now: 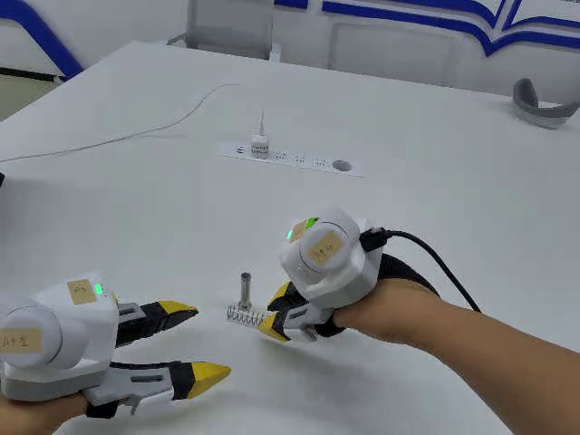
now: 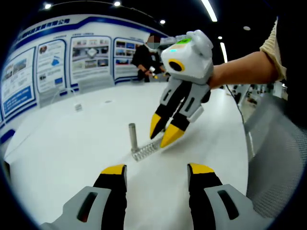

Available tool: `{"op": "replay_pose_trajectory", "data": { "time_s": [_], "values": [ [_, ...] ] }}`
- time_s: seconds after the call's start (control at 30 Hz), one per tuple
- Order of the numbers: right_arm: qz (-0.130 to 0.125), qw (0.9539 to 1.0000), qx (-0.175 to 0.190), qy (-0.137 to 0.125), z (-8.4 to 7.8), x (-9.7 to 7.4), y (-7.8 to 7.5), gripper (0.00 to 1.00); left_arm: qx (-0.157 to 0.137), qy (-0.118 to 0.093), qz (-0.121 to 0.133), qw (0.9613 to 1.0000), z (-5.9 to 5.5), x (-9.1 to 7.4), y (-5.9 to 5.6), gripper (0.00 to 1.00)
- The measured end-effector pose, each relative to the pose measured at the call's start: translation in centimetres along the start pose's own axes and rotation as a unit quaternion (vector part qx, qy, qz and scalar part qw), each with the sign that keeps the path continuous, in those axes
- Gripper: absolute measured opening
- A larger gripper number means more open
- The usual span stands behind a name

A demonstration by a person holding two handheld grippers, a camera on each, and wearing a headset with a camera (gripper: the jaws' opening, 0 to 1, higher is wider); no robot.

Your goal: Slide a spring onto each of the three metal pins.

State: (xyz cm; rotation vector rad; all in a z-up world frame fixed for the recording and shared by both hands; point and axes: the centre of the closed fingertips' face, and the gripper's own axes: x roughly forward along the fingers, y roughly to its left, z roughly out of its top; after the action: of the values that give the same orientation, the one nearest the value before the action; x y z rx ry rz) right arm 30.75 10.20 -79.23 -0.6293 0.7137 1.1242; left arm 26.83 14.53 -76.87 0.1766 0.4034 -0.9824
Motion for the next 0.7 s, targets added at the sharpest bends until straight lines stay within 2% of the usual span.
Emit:
{"op": "replay_pose_trajectory", "data": {
  "time_s": [0.27, 0.7],
  "values": [
    [0.006, 0.9999, 0.013, 0.004, -0.3, 0.6, 0.0, 0.16, -0.002, 0.001, 0.000, 1.0000, -0.1, 0.0, 0.2, 0.51],
    [0.011, 0.9998, 0.012, 0.008, -0.5, 1.2, 0.2, 0.13, -0.004, 0.003, 0.002, 1.0000, -0.3, 0.0, 0.2, 0.51]
  ]
}}
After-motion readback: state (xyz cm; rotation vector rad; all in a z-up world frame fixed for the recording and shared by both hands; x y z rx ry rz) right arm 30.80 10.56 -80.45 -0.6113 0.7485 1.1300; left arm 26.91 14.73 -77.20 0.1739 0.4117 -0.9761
